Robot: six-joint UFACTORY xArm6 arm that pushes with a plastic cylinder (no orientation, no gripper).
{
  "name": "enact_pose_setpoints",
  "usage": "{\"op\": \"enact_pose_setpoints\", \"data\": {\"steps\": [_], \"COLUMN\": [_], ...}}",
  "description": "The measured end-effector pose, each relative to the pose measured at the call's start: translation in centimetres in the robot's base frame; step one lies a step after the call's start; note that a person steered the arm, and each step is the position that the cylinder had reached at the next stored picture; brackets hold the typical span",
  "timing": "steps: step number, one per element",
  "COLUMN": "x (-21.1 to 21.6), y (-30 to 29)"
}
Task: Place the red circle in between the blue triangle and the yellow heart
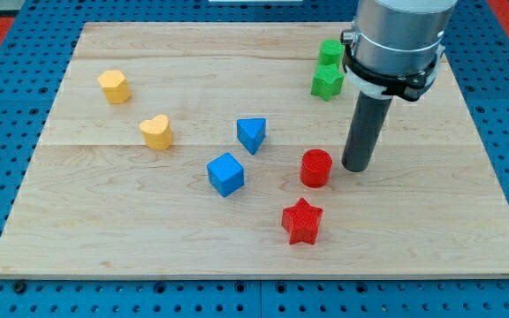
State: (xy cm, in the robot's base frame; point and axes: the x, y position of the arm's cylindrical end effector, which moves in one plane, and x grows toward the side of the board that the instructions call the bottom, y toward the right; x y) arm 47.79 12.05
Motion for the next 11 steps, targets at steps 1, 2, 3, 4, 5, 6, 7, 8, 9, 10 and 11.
{"op": "enact_pose_setpoints", "data": {"steps": [1, 2, 3, 4, 5, 6, 7, 8, 9, 10, 11], "x": [0.1, 0.2, -0.2, 2.2, 2.5, 0.7, 0.8, 2.3, 1.7, 0.7, 2.2], "y": [0.9, -0.2, -5.4, -3.4, -9.3, -15.3, -18.5, -18.6, -18.0, -25.1, -33.3]}}
